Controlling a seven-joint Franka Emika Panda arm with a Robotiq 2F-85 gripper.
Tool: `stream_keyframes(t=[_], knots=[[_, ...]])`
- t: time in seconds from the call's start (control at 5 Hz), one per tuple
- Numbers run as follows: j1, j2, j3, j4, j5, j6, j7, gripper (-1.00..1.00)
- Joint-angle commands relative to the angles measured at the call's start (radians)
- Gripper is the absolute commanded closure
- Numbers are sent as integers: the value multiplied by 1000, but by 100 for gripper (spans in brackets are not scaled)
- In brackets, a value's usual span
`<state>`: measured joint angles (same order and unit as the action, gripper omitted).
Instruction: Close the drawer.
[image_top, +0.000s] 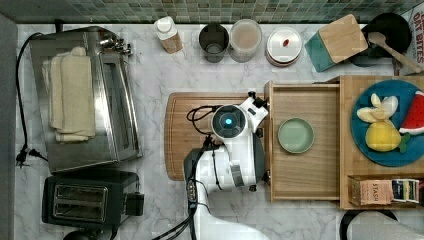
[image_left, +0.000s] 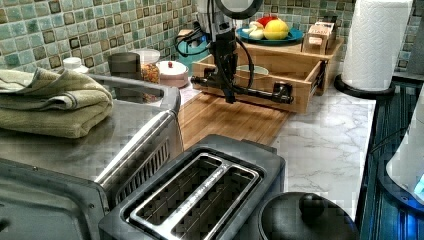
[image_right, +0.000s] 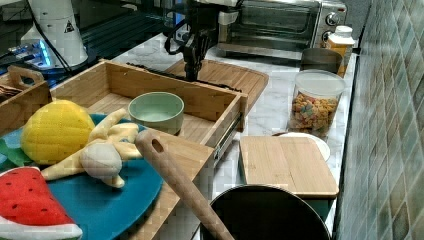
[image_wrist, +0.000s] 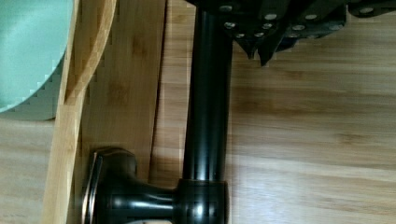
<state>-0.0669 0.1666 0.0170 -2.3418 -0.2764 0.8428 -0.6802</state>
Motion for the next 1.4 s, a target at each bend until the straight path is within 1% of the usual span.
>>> stream_keyframes(t=[0.2, 0.4, 0.6, 0.8, 1.0, 1.2, 1.4], knots=[[-140, -26, -94, 78, 42, -60, -226, 100], [-211, -15, -139, 55, 47, 88, -332, 100], [-253, 9, -186, 107, 103, 85, -423, 100], [-281, 28, -230, 172, 113, 31, -508, 100], [-281, 15, -300, 167, 127, 94, -600, 100], [-350, 39, -286, 158, 197, 192, -711, 100], [-308, 34, -351, 181, 140, 192, -678, 100]])
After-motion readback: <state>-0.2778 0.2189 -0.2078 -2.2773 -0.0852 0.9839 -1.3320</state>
